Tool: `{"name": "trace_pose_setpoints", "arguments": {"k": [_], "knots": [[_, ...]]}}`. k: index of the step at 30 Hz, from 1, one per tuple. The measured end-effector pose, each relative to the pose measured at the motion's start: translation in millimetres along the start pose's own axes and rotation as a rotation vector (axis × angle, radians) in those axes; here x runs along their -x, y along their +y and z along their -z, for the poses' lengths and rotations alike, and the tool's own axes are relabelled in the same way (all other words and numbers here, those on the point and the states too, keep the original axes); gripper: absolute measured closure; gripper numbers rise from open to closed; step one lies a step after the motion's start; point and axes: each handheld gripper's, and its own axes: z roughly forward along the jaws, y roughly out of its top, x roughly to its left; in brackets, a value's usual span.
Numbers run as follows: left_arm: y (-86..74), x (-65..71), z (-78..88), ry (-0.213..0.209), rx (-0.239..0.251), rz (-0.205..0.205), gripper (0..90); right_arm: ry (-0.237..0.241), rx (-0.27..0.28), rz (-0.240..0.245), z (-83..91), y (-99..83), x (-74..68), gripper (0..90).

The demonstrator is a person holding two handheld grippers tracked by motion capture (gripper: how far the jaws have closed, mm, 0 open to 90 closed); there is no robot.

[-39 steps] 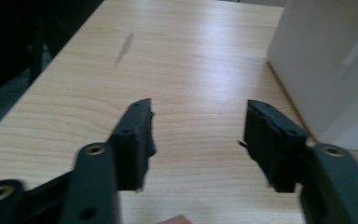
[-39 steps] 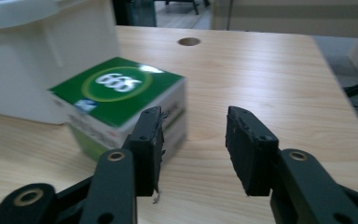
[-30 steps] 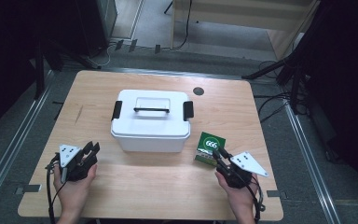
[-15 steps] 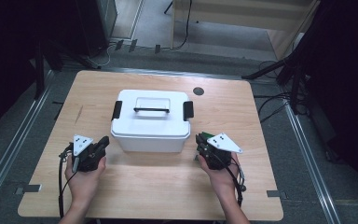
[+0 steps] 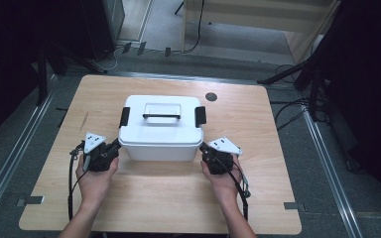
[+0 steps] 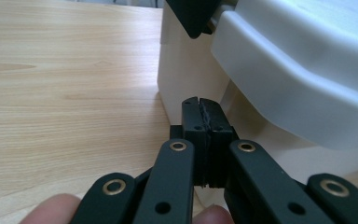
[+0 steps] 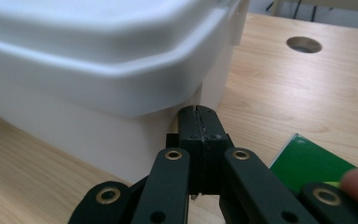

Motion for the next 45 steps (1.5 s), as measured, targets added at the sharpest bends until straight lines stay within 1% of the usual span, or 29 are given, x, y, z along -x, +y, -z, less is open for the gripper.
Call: {"name": "trace_pose_setpoints", "arguments": {"k": [3,5,6,7,8,10,11,12,14,17,18,19,20,21,22,23,24,25,26,29,30,31,32,33,34,37,40,43,45], "knots": [[-0.7,0.7,2.0,0.014,-0.007,0.005,90.0,-0.022,-0.002,0.067,2.6,-0.2,-3.6,90.0],[-1.4,0.3,3.2,0.019,-0.004,0.010,89.8,-0.021,0.005,0.067,4.3,0.6,-3.8,90.0],[-4.2,-1.8,6.9,0.035,0.002,0.015,88.0,-0.011,0.017,0.078,9.5,2.1,-2.2,87.2],[-4.2,-1.8,6.9,0.035,0.002,0.015,86.1,-0.011,0.021,0.087,11.7,2.4,-1.2,84.9],[-8.8,-6.6,13.8,0.044,0.011,0.017,83.8,-0.010,0.027,0.099,15.7,2.5,1.5,81.9],[-10.8,-8.3,16.7,0.050,0.012,0.014,80.2,-0.013,0.030,0.110,19.2,2.5,4.4,79.7],[-14.8,-12.4,22.4,0.064,0.017,0.012,80.2,-0.009,0.036,0.125,22.1,2.5,7.3,77.3],[-17.5,-15.3,25.8,0.071,0.022,0.012,76.2,-0.006,0.047,0.140,28.5,2.6,13.0,73.1],[-23.8,-22.7,34.3,0.096,0.025,0.009,70.0,-0.008,0.064,0.148,40.5,4.2,24.9,69.7],[-31.1,-32.4,43.0,0.118,0.027,0.004,66.5,-0.026,0.068,0.136,49.1,6.6,38.1,71.0],[-31.1,-32.4,43.0,0.118,0.027,0.004,66.6,-0.026,0.068,0.136,49.1,6.6,38.1,71.0],[-34.0,-37.2,46.2,0.124,0.027,0.005,66.6,-0.034,0.066,0.128,50.8,7.1,42.9,73.7],[-38.3,-44.6,50.8,0.130,0.029,0.009,70.3,-0.053,0.063,0.099,52.3,8.1,53.6,86.8],[-41.0,-49.1,53.2,0.134,0.034,0.018,73.1,-0.059,0.063,0.094,51.9,8.4,57.2,90.0],[-43.4,-53.4,55.0,0.134,0.034,0.019,76.9,-0.068,0.063,0.091,50.4,8.3,62.0,90.0],[-43.4,-53.4,55.0,0.134,0.034,0.019,80.2,-0.068,0.063,0.091,50.4,8.3,62.0,90.0],[-47.1,-58.4,57.4,0.139,0.035,0.013,80.2,-0.067,0.056,0.079,48.1,7.8,67.2,90.0],[-49.6,-63.3,59.2,0.139,0.033,0.013,85.9,-0.057,0.039,0.079,41.3,5.8,78.3,90.0],[-50.6,-66.9,60.7,0.130,0.031,0.020,87.6,-0.056,0.029,0.076,39.3,5.4,81.5,90.0],[-53.2,-77.0,62.2,0.140,0.025,0.049,89.1,-0.016,-0.004,0.036,29.5,8.1,95.0,90.0],[-54.2,-80.0,61.9,0.145,0.018,0.054,88.5,-0.013,-0.015,0.030,26.3,10.4,97.4,90.0],[-55.5,-83.2,61.3,0.151,0.015,0.063,86.0,-0.011,-0.028,0.025,23.1,12.5,98.1,90.0],[-56.3,-85.7,61.3,0.140,0.014,0.073,78.8,-0.005,-0.043,0.027,19.3,14.5,97.7,90.0],[-56.8,-86.9,61.4,0.132,0.020,0.081,74.6,-0.005,-0.058,0.032,16.1,15.2,96.4,90.0],[-57.0,-87.6,62.0,0.136,0.028,0.080,70.8,-0.008,-0.067,0.042,13.6,15.1,95.8,90.0],[-56.7,-87.5,62.9,0.161,0.044,0.074,50.9,0.004,-0.096,0.055,7.0,12.4,93.3,90.0],[-57.8,-88.1,60.8,0.177,0.030,0.077,32.8,-0.002,-0.112,0.069,5.4,10.2,92.5,90.0],[-58.7,-90.3,58.0,0.176,0.017,0.092,23.0,0.018,-0.118,0.071,7.3,9.8,92.1,90.0],[-58.8,-91.8,58.4,0.175,0.020,0.098,20.5,0.024,-0.120,0.085,9.4,8.4,89.2,90.0]]}}
